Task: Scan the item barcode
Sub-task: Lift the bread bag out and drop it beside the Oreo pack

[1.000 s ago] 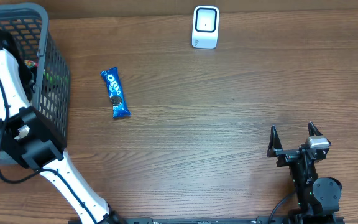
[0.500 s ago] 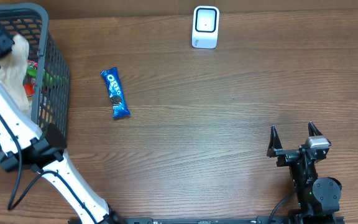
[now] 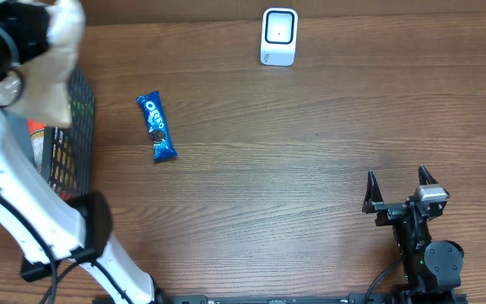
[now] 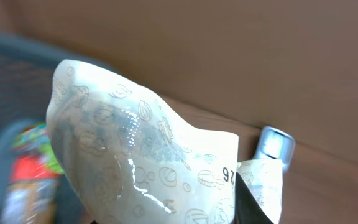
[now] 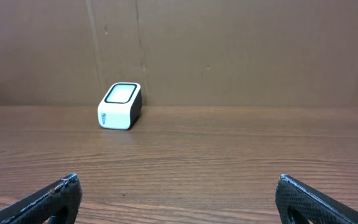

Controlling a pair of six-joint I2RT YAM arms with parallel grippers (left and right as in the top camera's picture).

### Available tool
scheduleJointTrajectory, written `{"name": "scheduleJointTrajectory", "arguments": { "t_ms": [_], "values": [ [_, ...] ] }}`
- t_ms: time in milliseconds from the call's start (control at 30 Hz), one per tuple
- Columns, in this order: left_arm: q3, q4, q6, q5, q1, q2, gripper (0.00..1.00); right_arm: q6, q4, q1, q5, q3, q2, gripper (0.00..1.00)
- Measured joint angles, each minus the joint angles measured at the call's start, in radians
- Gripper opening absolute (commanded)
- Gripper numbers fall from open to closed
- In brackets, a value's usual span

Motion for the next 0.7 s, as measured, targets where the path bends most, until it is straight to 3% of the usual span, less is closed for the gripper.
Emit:
{"name": "scheduleJointTrajectory", "arguments": {
  "t_ms": [167,400,700],
  "values": [
    [-0.026,0.001,0.016,-0.027,-0.197,-0.023,0.04,0.000,0.001,0.000,0.000,0.000,0.000,1.00],
    [-0.301,0.001,-0.009,-0.270,-0.417,-0.009,0.04,0.000,0.000,0.000,0.000,0.000,0.000,1.00],
    [-0.618,0.105,-0.092,-0.439,-0.512,0.097,0.04,0.000,0.000,0.000,0.000,0.000,0.000,1.00]
  ]
}}
